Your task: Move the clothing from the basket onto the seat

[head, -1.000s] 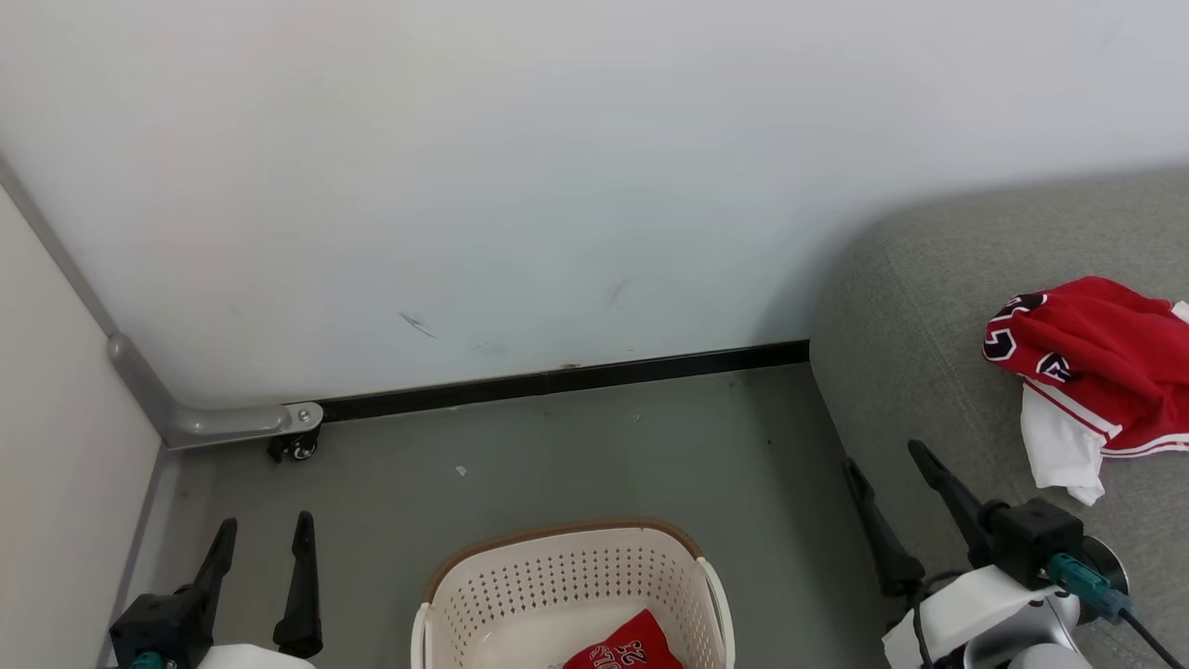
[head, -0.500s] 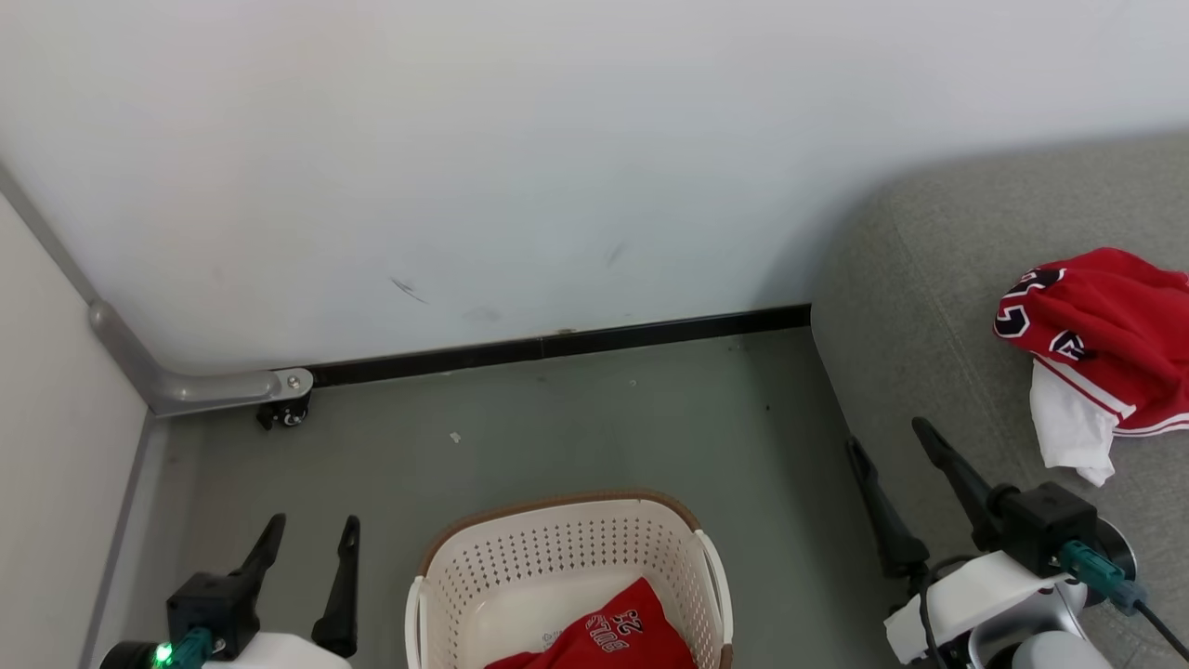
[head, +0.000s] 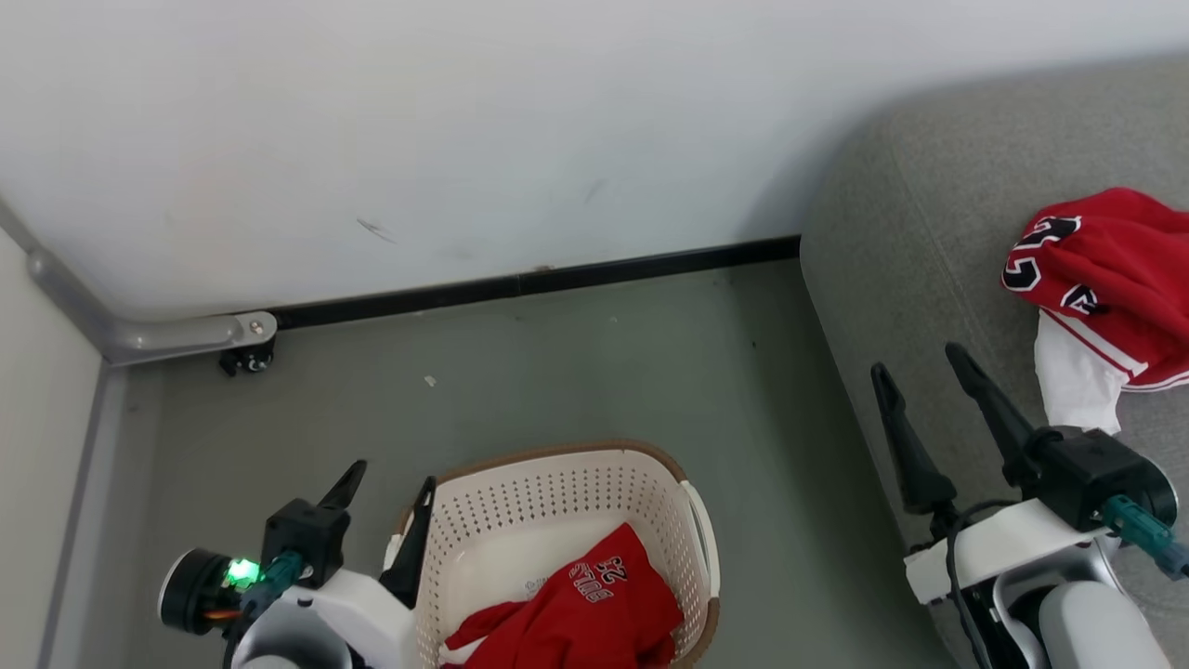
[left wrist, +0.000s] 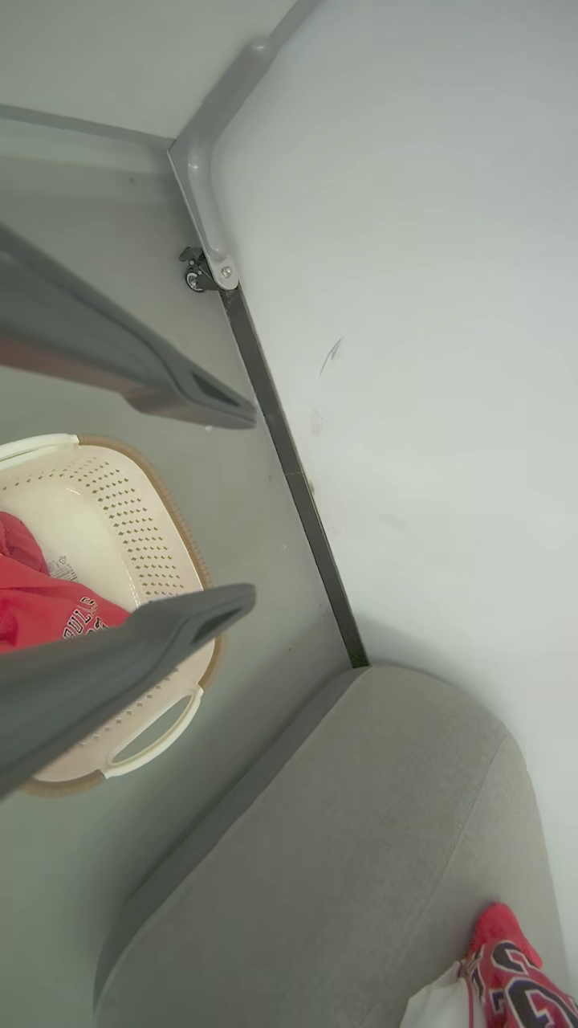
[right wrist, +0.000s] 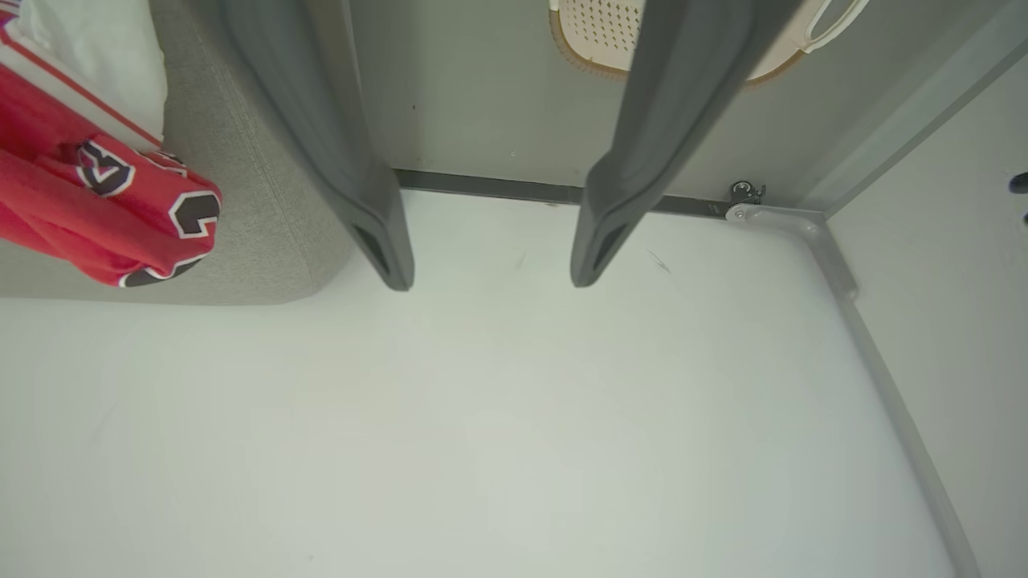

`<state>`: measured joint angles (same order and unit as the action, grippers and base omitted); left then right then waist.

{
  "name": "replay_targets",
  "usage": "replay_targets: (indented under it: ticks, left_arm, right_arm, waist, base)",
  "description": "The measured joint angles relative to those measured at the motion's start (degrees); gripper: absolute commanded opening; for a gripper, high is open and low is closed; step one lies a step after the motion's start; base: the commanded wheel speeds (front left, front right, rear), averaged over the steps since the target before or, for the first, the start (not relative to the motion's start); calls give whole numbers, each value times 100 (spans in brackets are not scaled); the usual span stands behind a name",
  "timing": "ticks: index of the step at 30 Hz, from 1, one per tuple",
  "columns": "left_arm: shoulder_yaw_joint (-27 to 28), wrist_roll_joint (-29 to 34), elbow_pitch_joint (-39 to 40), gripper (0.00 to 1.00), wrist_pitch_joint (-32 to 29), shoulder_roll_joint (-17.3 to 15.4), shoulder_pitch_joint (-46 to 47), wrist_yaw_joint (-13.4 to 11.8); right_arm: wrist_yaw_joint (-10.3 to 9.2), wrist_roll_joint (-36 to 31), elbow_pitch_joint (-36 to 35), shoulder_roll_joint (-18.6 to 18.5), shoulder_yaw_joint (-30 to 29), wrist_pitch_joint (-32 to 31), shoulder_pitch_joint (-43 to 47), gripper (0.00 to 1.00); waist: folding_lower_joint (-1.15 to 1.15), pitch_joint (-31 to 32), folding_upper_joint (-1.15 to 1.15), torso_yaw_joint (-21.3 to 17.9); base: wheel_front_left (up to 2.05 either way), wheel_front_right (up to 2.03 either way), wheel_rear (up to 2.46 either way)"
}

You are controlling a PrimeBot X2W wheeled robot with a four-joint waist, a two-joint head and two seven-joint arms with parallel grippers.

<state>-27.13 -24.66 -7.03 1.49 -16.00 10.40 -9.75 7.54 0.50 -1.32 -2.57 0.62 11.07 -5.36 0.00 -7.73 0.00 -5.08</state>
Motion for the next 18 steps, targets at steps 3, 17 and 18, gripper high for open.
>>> replay_targets:
  ticks: [3,17,18]
  left_arm:
    - [-123,58,-175,100,-101,26,192,92]
    - [-556,389,-936,100,-411,131,875,414]
    - [-609,430,-1007,100,-444,123,926,447]
  right_arm:
    - [0,0,-103,0,-4,-16,-101,100]
    - [0,3,-506,-1,-46,-109,-718,100]
    - [0,3,-532,-1,-40,-118,-773,100]
  waist:
    - [0,-162,0,-41]
    - [0,-981,0,-230]
    - [0,-1051,0,-246]
  base:
    - [0,0,0]
    - [0,0,0]
    - [0,0,0]
